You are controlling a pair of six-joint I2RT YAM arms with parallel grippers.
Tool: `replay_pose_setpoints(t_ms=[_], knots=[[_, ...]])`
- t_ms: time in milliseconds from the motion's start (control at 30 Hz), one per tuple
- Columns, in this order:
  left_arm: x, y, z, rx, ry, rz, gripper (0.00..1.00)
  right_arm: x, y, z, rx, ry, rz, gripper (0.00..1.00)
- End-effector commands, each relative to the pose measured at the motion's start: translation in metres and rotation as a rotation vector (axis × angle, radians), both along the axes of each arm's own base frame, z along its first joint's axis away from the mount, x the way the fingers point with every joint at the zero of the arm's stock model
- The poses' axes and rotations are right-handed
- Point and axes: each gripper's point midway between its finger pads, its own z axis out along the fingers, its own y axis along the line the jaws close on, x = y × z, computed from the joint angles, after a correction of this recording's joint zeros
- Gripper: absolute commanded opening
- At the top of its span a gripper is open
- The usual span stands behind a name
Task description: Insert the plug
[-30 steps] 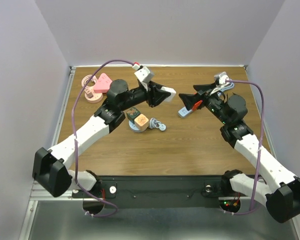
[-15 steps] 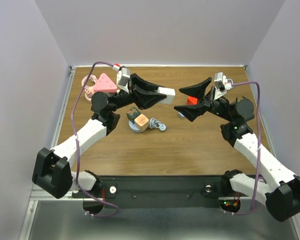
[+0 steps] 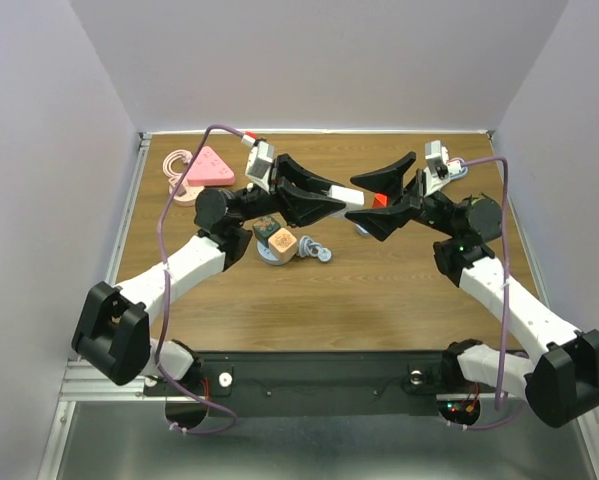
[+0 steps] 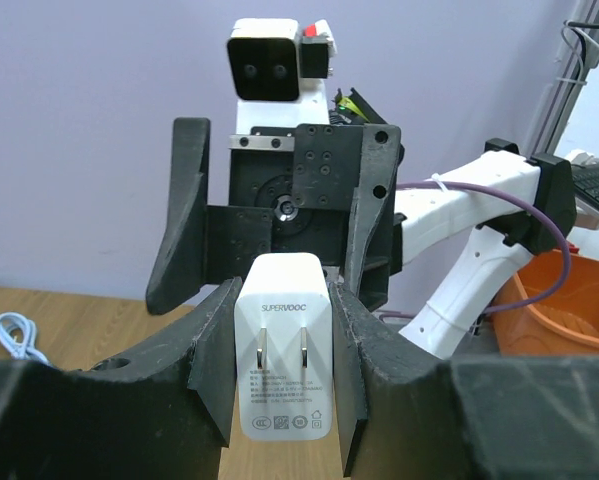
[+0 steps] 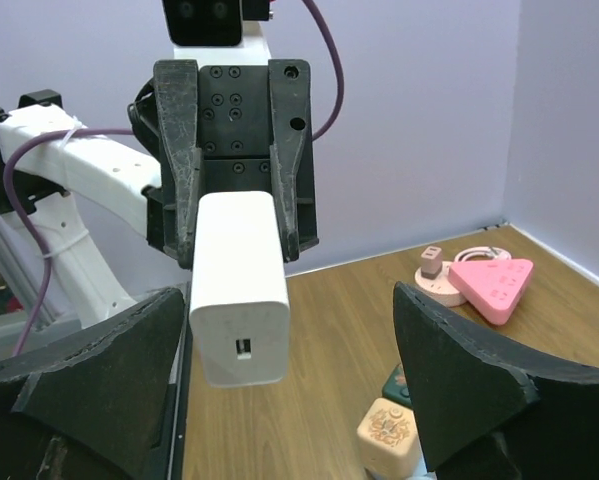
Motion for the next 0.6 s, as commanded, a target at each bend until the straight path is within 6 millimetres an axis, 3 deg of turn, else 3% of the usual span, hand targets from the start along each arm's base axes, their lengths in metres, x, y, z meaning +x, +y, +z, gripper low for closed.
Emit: replay_pose_setpoints(t_ms=[0,133,400,467,567], knots=[[-0.013,0.005,0.042,-0.103,-0.144,0.006,0.0,-0.015,0.003,0.012,0.034,-0.054,0.055,0.89],[-0.014,0.0,0.044,-0.103,-0.147,-0.006,0.0,-0.016,0.005,0.009,0.039,-0.042,0.062,0.88],[-0.015,-0.01,0.04,-0.102,-0.148,-0.02,0.0,-0.016,0.012,0.0,0.04,-0.011,0.088,0.75],[-0.015,-0.012,0.038,-0.102,-0.147,-0.022,0.0,-0.016,0.012,0.0,0.041,-0.013,0.088,0.64],[-0.016,-0.013,0.04,-0.11,-0.155,-0.02,0.0,-0.015,0.014,-0.002,0.034,-0.004,0.099,0.55]])
